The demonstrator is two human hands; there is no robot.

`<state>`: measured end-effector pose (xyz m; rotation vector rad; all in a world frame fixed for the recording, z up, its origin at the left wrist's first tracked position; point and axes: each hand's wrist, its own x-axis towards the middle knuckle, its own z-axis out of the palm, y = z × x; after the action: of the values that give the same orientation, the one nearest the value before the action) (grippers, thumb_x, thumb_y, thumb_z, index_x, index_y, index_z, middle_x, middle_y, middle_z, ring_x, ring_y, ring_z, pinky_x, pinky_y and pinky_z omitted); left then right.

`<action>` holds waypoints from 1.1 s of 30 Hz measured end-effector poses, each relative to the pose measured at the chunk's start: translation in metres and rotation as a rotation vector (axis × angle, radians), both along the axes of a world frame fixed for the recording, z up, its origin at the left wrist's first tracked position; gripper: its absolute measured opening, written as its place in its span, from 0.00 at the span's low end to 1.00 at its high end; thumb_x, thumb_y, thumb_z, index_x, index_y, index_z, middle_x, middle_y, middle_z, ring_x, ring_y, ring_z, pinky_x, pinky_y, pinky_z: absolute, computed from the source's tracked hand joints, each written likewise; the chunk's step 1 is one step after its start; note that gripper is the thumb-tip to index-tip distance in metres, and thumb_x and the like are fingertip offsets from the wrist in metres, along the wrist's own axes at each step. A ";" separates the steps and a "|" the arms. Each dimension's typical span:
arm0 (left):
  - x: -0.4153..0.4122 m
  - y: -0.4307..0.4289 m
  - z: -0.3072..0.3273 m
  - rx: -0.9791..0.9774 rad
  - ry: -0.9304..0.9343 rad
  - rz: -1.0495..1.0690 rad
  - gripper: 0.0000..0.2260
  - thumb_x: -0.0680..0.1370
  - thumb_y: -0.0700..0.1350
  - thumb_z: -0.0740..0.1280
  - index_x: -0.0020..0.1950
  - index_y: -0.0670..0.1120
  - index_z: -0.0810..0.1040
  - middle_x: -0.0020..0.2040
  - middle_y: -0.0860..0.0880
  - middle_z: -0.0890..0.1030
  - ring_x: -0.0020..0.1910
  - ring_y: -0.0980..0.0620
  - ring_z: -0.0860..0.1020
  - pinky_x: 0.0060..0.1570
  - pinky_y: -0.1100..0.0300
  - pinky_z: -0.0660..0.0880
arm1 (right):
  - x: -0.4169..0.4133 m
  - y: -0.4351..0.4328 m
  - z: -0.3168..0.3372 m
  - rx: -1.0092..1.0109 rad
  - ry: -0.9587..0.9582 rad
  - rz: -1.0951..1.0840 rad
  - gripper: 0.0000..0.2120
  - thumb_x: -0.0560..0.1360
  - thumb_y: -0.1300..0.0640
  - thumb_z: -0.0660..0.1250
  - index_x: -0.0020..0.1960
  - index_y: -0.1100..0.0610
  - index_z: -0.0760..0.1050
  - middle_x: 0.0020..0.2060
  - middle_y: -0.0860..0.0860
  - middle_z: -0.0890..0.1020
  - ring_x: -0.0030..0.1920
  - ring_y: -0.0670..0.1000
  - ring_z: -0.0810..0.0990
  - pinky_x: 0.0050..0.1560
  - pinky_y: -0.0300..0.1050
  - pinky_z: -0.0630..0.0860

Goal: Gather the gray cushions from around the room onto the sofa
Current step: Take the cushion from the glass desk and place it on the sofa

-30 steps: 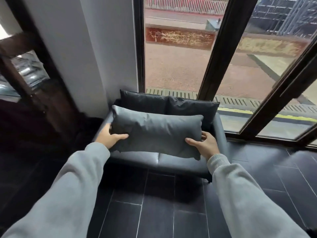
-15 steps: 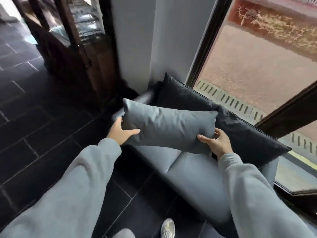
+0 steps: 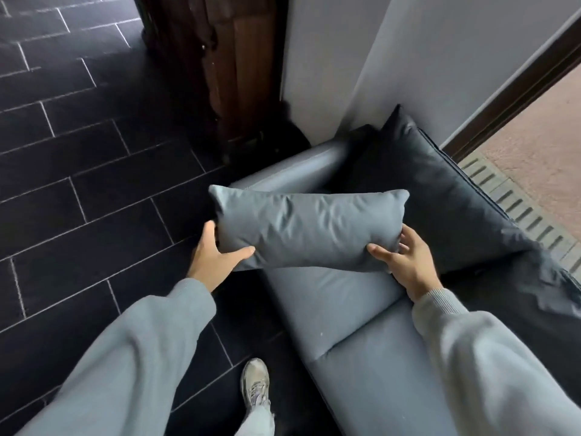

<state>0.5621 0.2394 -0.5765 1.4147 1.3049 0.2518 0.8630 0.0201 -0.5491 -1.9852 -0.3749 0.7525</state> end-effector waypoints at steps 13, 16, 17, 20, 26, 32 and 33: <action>0.069 0.037 -0.179 0.026 -0.217 0.226 0.28 0.68 0.62 0.78 0.65 0.65 0.73 0.62 0.62 0.82 0.60 0.58 0.82 0.62 0.50 0.79 | 0.092 0.116 -0.170 0.090 0.226 0.018 0.30 0.69 0.35 0.78 0.68 0.43 0.79 0.58 0.43 0.88 0.58 0.45 0.87 0.54 0.48 0.79; 0.089 0.045 -0.207 0.068 -0.257 0.302 0.29 0.69 0.63 0.76 0.68 0.62 0.72 0.64 0.60 0.82 0.61 0.58 0.83 0.63 0.52 0.78 | 0.117 0.153 -0.199 0.126 0.225 0.033 0.29 0.70 0.34 0.76 0.68 0.42 0.80 0.57 0.41 0.88 0.55 0.42 0.87 0.52 0.47 0.80; 0.095 0.047 -0.215 0.082 -0.267 0.318 0.29 0.70 0.63 0.76 0.69 0.61 0.72 0.65 0.59 0.82 0.61 0.58 0.83 0.63 0.53 0.78 | 0.124 0.164 -0.209 0.137 0.231 0.038 0.28 0.70 0.34 0.76 0.67 0.42 0.80 0.57 0.40 0.87 0.55 0.42 0.87 0.53 0.47 0.81; 0.107 0.051 -0.236 0.127 -0.265 0.338 0.26 0.72 0.63 0.75 0.67 0.64 0.72 0.64 0.61 0.82 0.61 0.60 0.82 0.61 0.55 0.77 | 0.141 0.192 -0.238 0.174 0.245 0.053 0.24 0.72 0.34 0.75 0.65 0.43 0.81 0.58 0.40 0.87 0.57 0.42 0.86 0.58 0.50 0.82; 0.141 0.048 -0.275 0.129 -0.175 0.343 0.15 0.72 0.70 0.67 0.58 0.75 0.73 0.58 0.68 0.83 0.58 0.68 0.80 0.65 0.53 0.74 | 0.174 0.232 -0.277 0.241 0.178 0.055 0.22 0.72 0.34 0.74 0.61 0.43 0.82 0.54 0.36 0.87 0.54 0.37 0.85 0.63 0.51 0.79; 0.174 0.051 -0.289 0.151 -0.108 0.476 0.28 0.70 0.76 0.62 0.68 0.70 0.69 0.56 0.75 0.79 0.56 0.78 0.74 0.67 0.60 0.69 | 0.200 0.233 -0.298 0.193 0.097 0.119 0.17 0.72 0.30 0.72 0.55 0.38 0.81 0.43 0.26 0.84 0.42 0.26 0.81 0.50 0.42 0.73; 0.176 0.051 -0.289 0.150 -0.109 0.476 0.27 0.71 0.75 0.62 0.69 0.70 0.69 0.57 0.74 0.79 0.57 0.77 0.74 0.69 0.59 0.70 | 0.200 0.233 -0.300 0.192 0.084 0.111 0.17 0.72 0.30 0.72 0.54 0.39 0.82 0.42 0.27 0.84 0.41 0.27 0.81 0.50 0.42 0.73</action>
<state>0.7378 0.2906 -0.8658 1.1756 1.5435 0.7480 1.0634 0.2532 -0.8488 -1.7586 -0.4915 0.8348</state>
